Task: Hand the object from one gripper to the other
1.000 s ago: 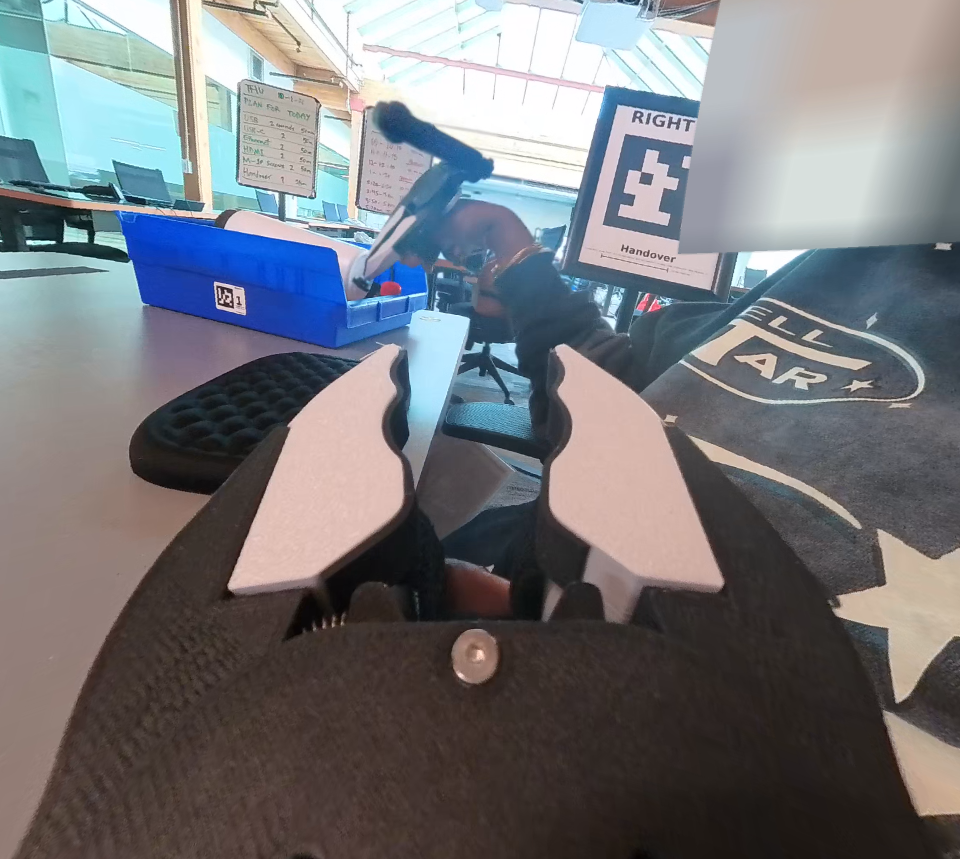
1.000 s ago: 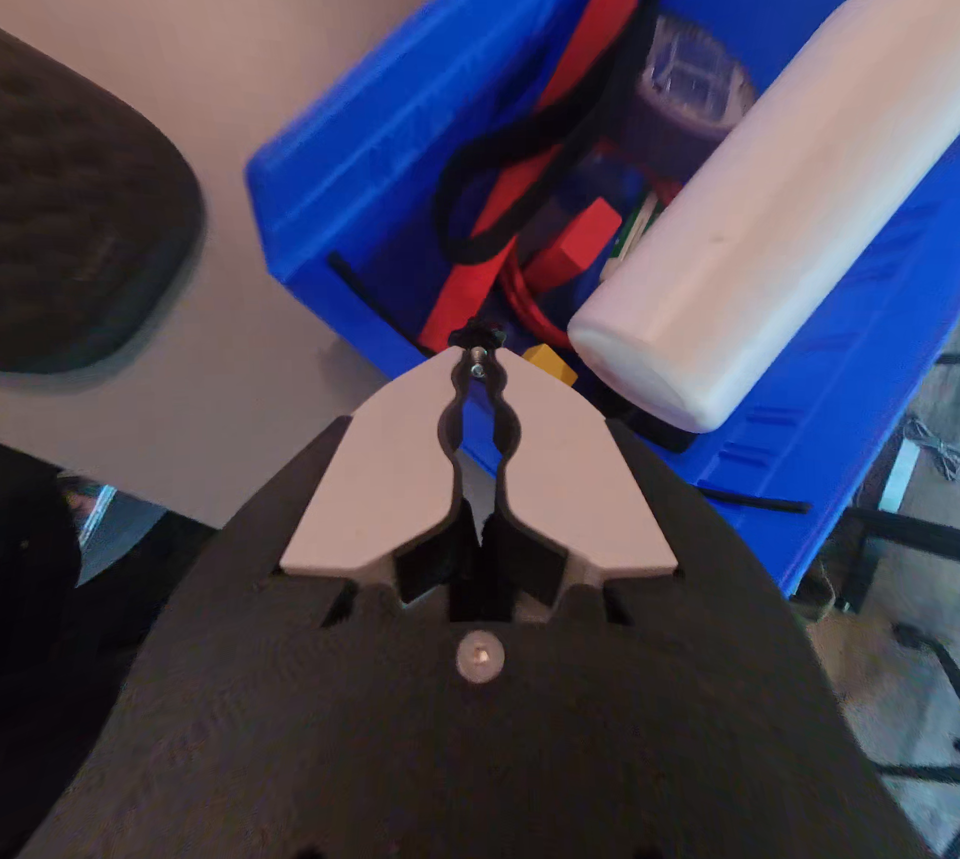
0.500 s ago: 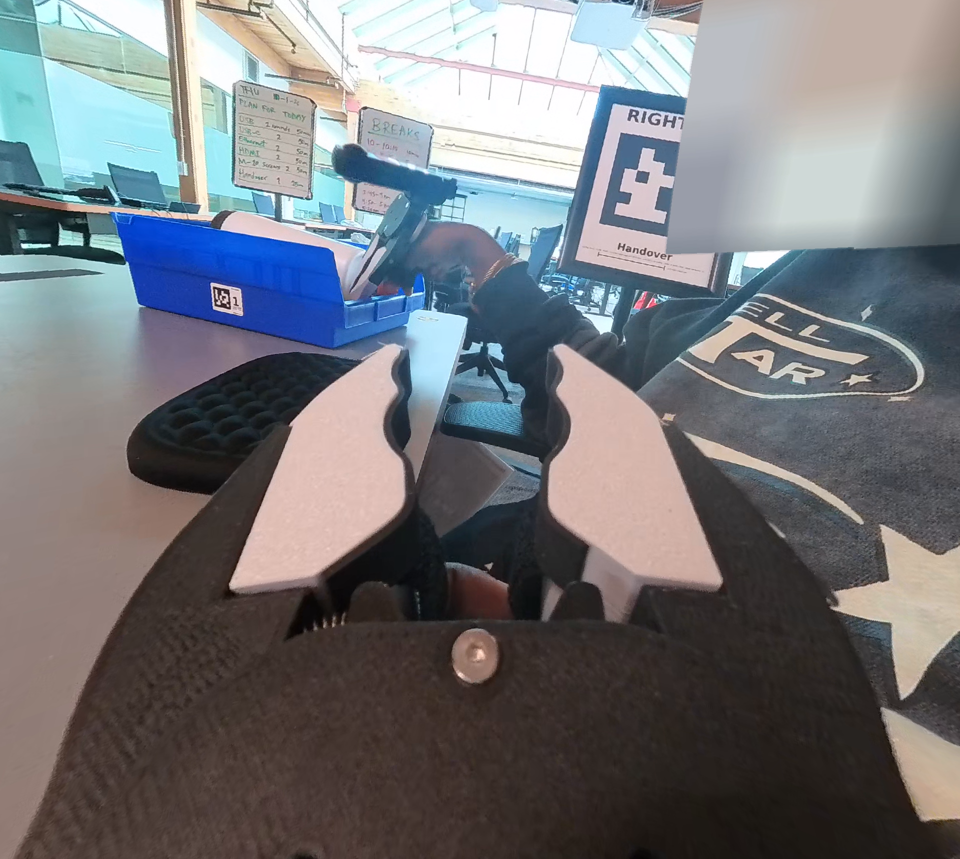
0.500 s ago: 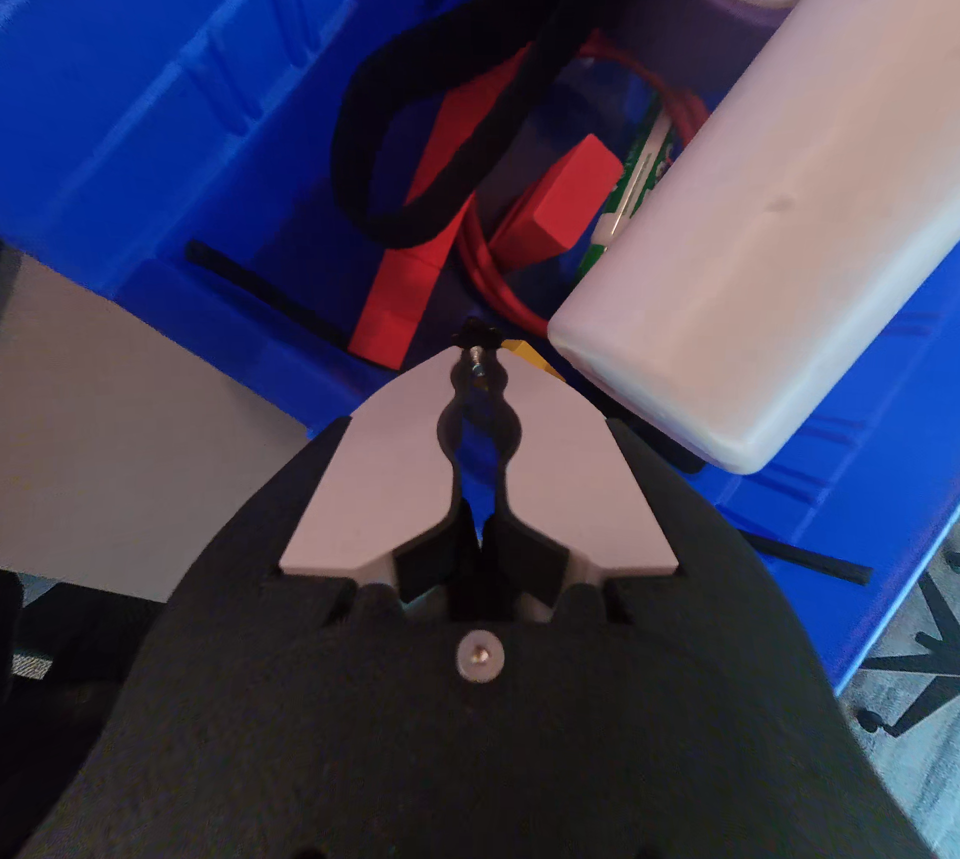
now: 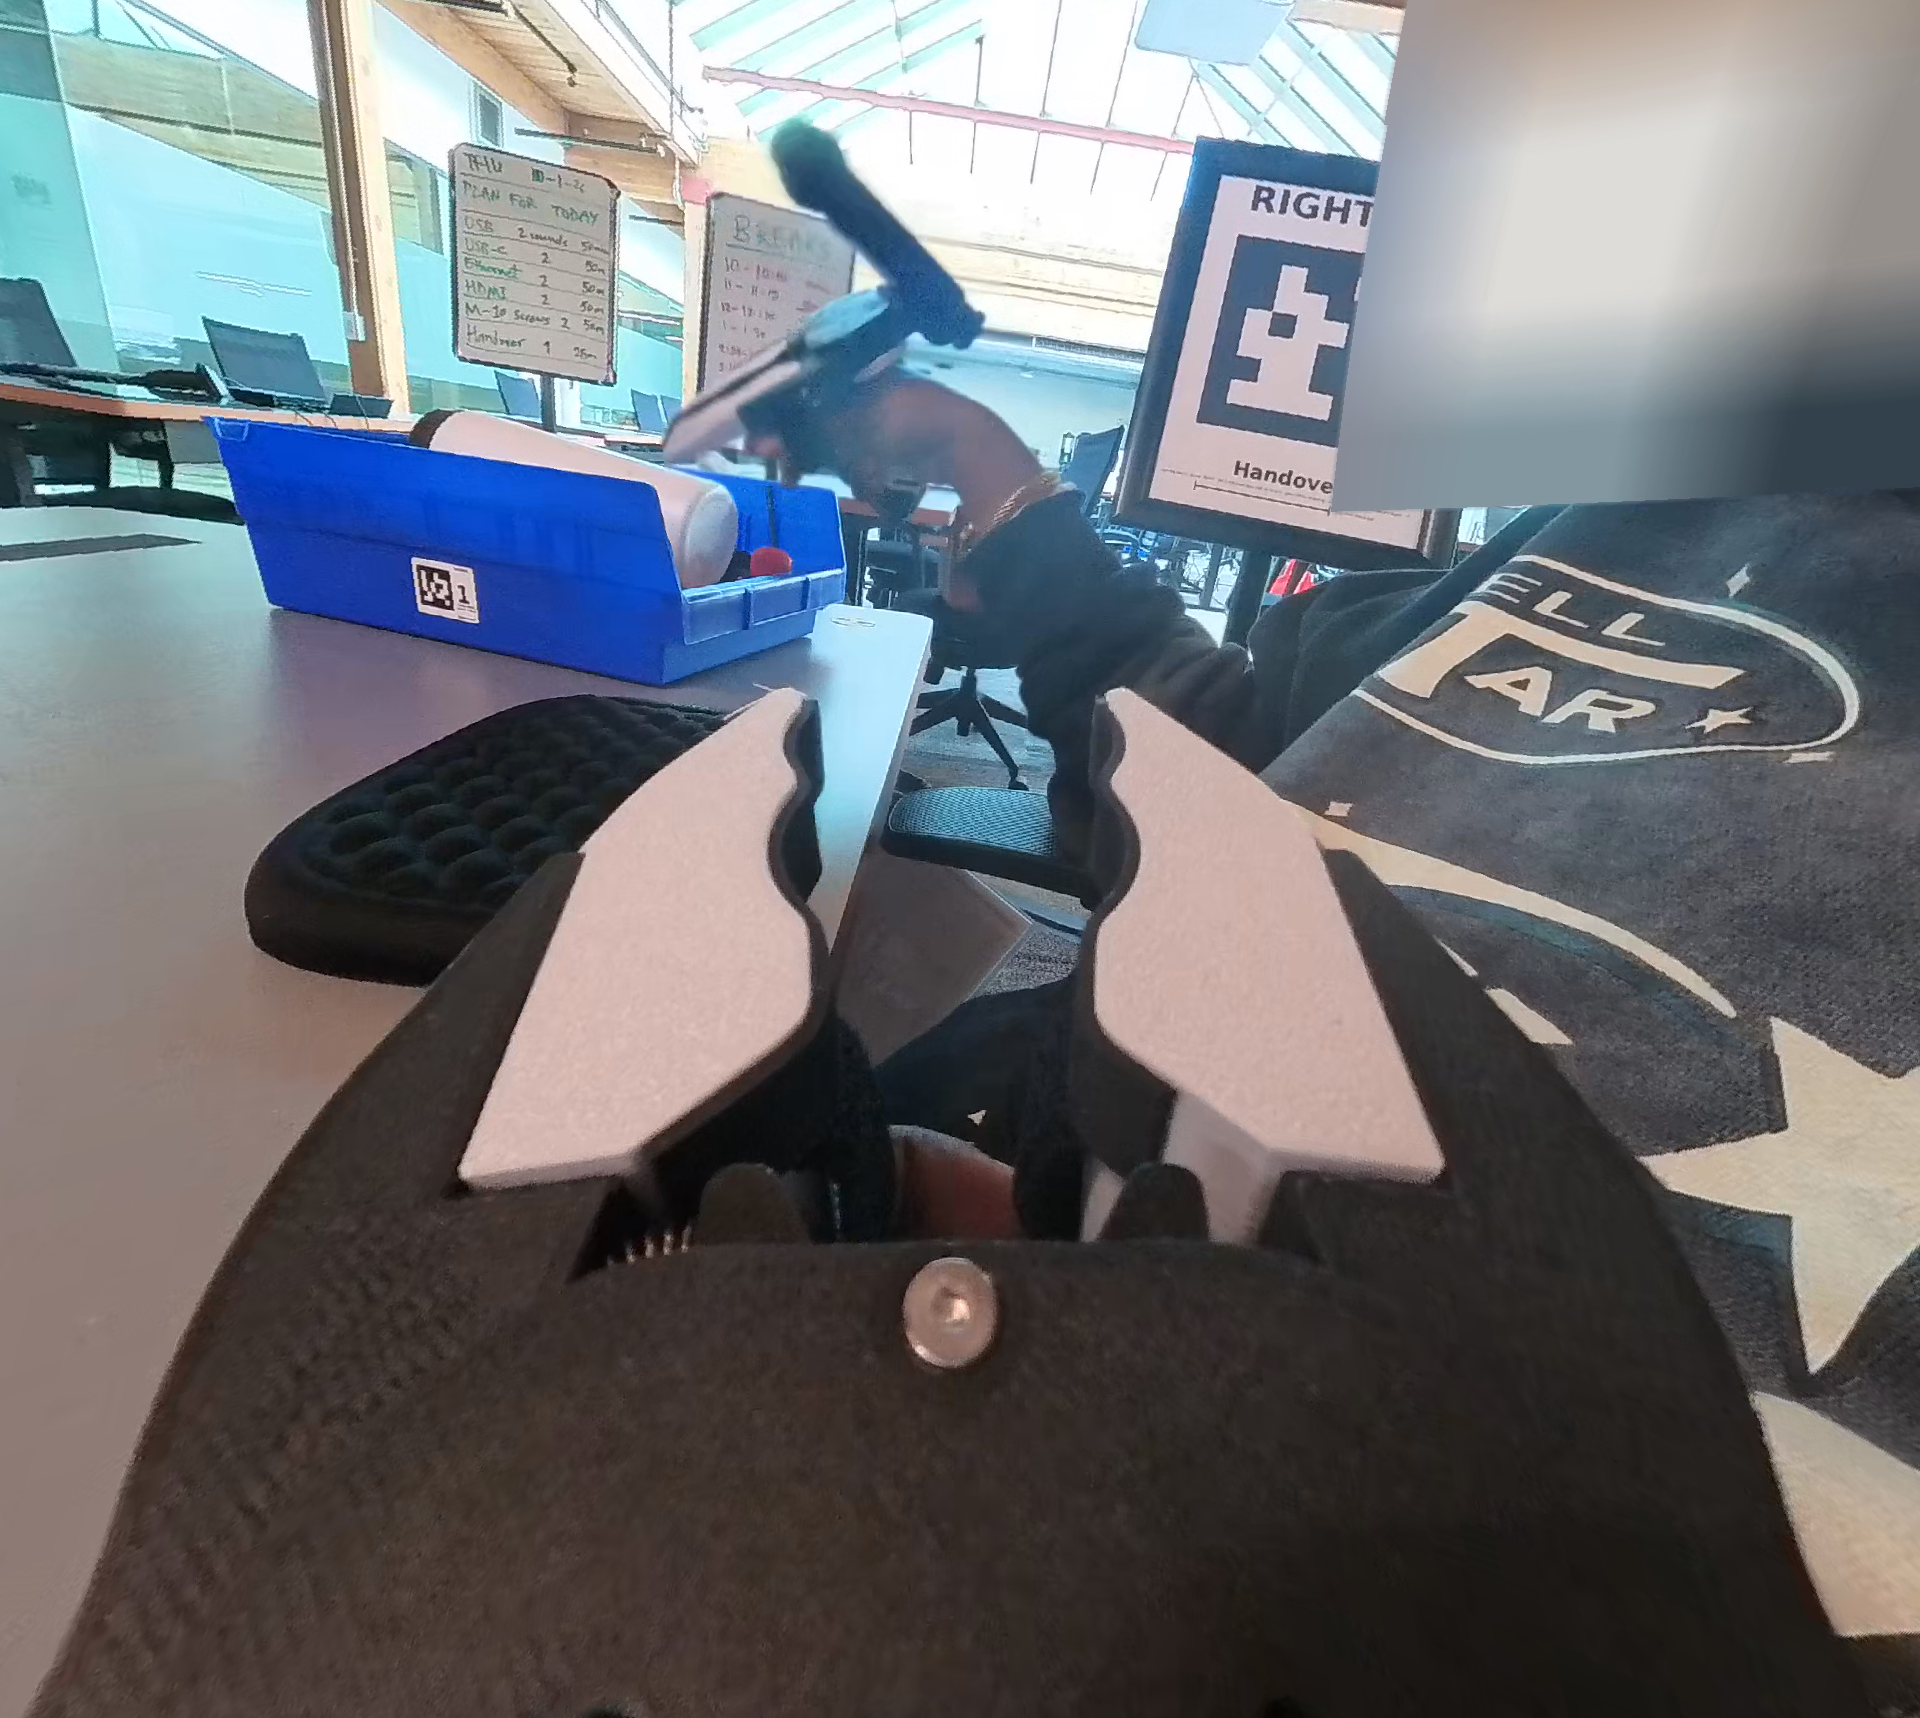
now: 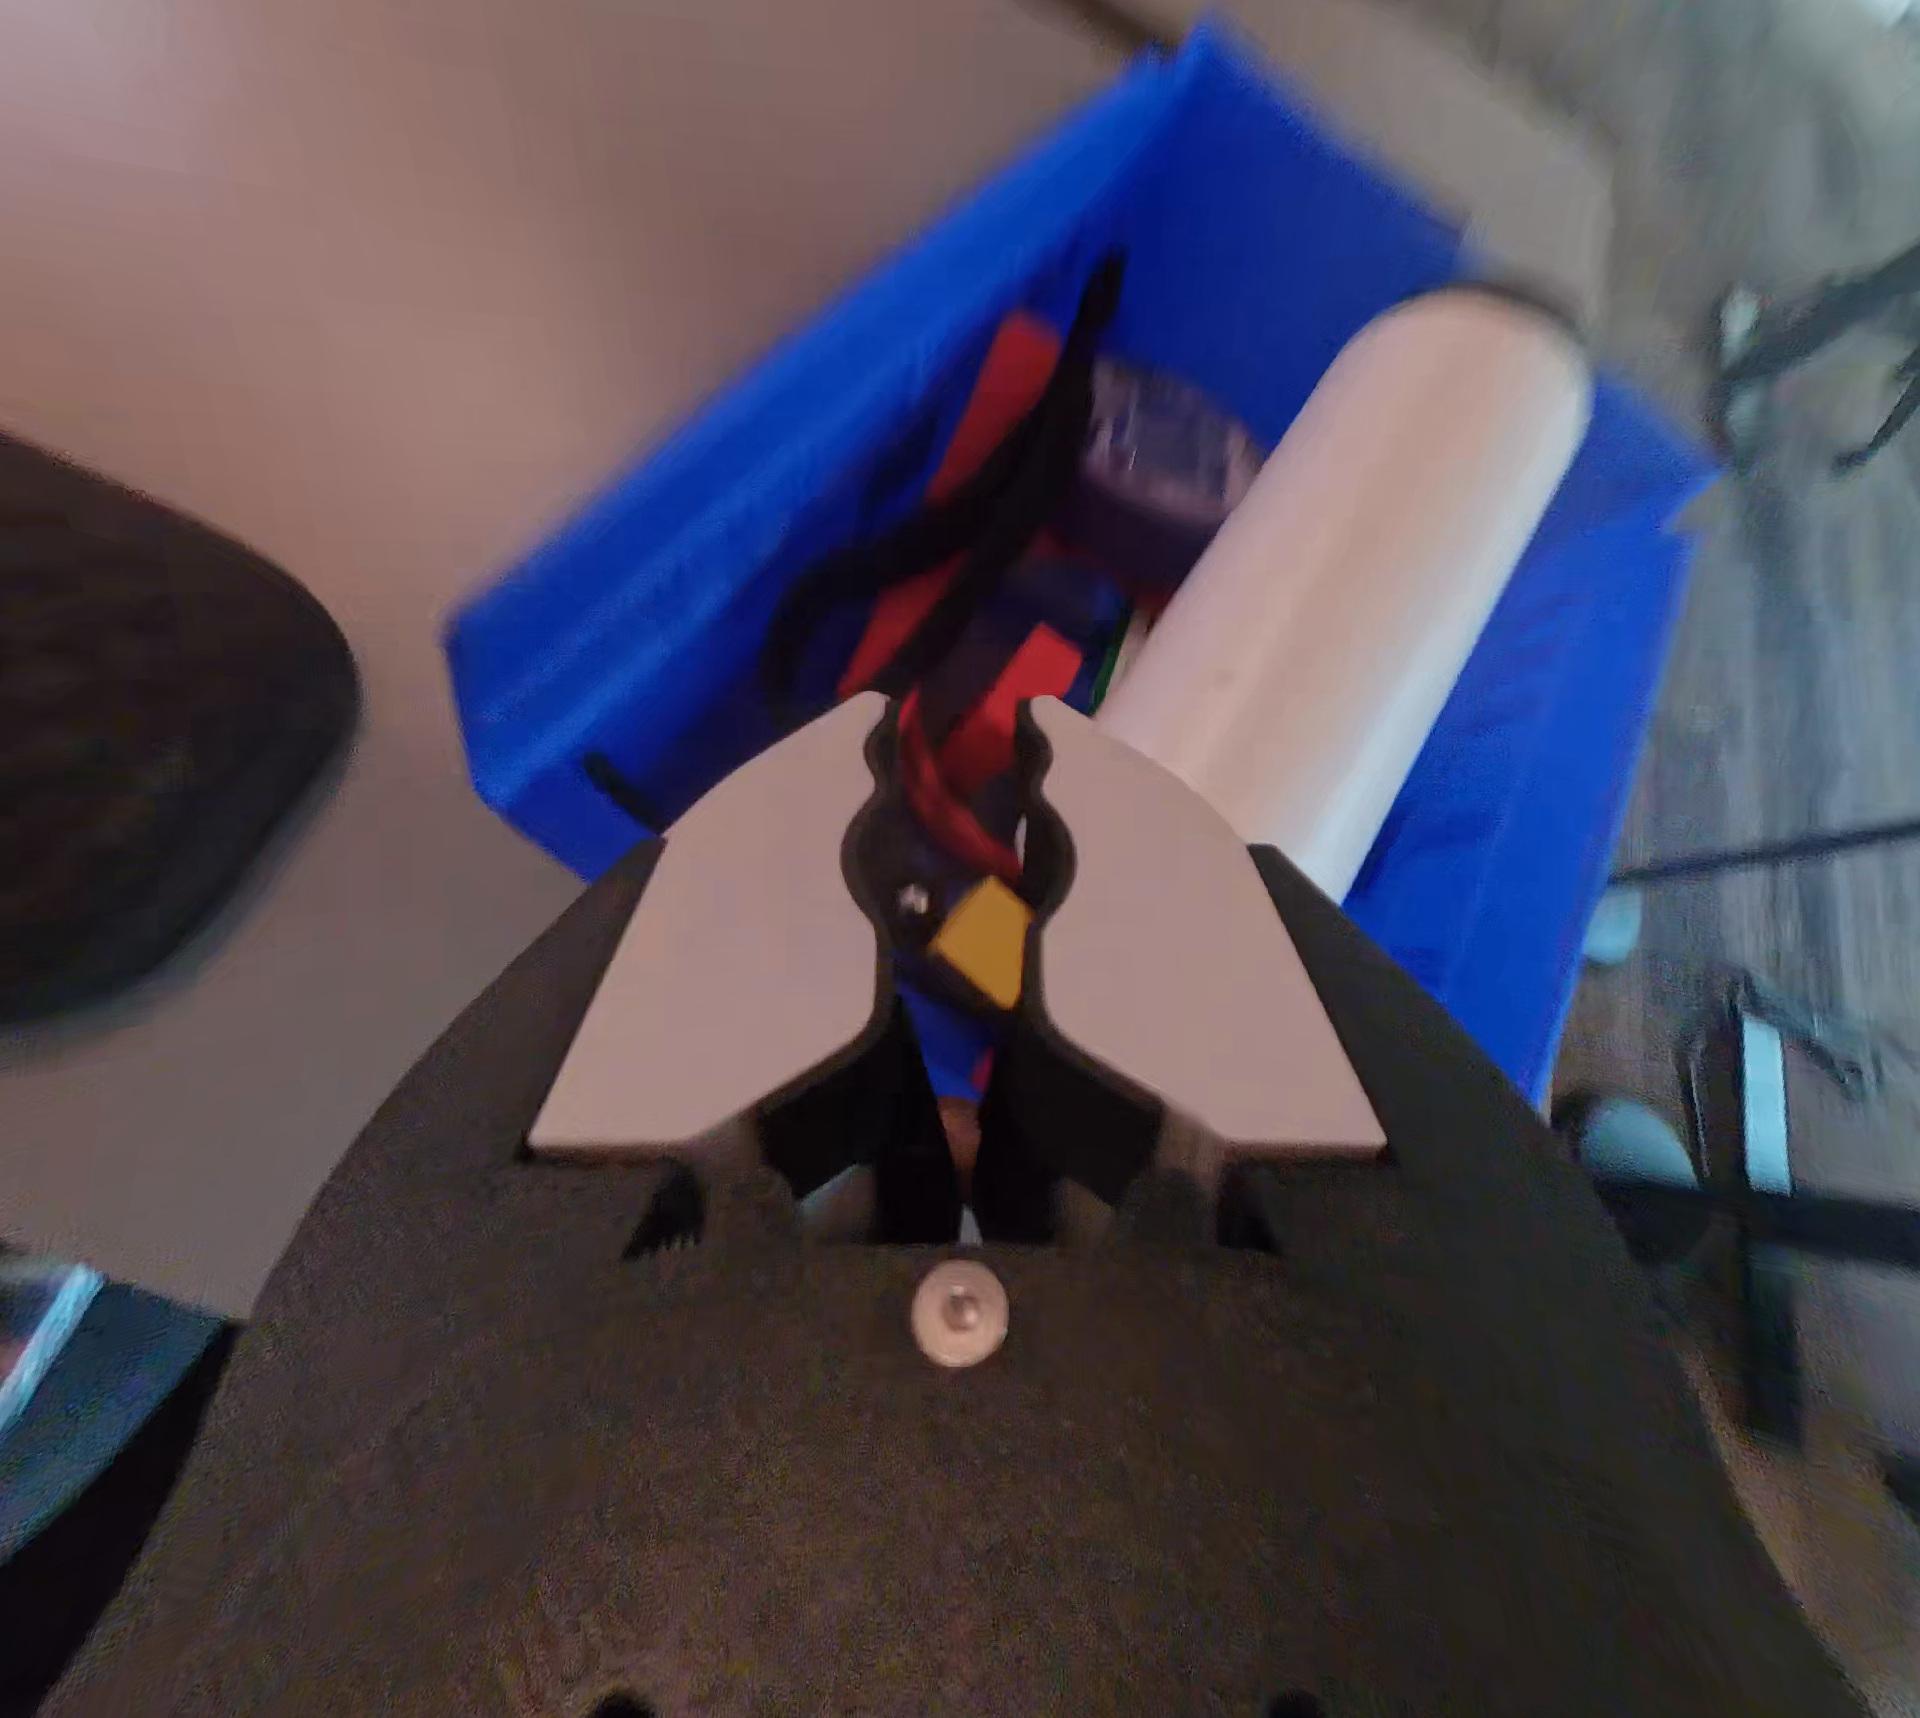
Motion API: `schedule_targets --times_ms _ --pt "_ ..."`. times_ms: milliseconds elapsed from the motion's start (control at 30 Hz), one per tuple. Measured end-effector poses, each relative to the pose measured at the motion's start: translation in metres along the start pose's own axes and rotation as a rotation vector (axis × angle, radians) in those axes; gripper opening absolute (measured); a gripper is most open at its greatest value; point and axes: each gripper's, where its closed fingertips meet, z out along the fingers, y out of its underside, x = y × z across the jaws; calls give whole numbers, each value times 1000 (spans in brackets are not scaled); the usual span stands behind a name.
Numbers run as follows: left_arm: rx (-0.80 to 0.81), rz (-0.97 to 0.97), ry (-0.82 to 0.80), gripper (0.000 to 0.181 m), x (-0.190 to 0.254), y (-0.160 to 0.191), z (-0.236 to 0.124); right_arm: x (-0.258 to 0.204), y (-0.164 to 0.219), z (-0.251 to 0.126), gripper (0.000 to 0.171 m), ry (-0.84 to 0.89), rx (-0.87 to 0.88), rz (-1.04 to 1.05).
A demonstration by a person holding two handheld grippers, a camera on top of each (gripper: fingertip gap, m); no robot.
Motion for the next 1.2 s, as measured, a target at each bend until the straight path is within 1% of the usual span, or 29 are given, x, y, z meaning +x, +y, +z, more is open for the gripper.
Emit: schedule_targets --times_ms 33,100,167,267,333,433,567,667,733,800,900,967,1000,1033,1067,1200 --pt "0 -1 1 49 0 0 0 1 -17 -10 24 12 107 10" --pt "0 -4 1 49 0 0 0 0 -45 -32 24 12 295 56" --pt "-4 -4 0 49 0 0 0 -3 -59 -48 26 -18 404 82" --pt "-11 -10 -7 49 -1 0 1 -1 -75 -67 39 -8 544 98" --pt "-12 -26 -19 49 -2 -1 0 1 -88 -83 49 1 682 116" --pt "-8 -62 -21 49 -2 -9 -2 4 -102 -107 58 -3 866 146" --pt "5 -85 2 49 3 -35 -12 11 -103 -126 67 47 934 145" --pt "-42 -67 -46 49 -2 -61 -32 13 -103 -140 68 72 963 130" --pt "-170 5 -159 50 -15 -73 -57 10 -104 -149 67 66 991 122" --pt "-317 103 -403 50 -43 -89 -100 7 -107 -158 66 53 1021 122" --pt "-561 187 -836 51 -89 -116 -191 2 -112 -170 62 51 1064 119" --pt "-705 165 -1108 46 -118 -133 -256 -4 -116 -172 61 42 1071 98" --pt "-767 142 -1218 44 -132 -140 -284 -9 -118 -172 61 30 1066 85" --pt "-831 106 -1297 41 -145 -143 -307 -14 -120 -171 61 16 1058 71" --pt "-892 49 -1337 39 -158 -142 -325 -18 -121 -170 61 4 1049 57" --pt "-1033 -193 -1376 31 -206 -126 -364 -30 -126 -169 58 -10 1039 18"
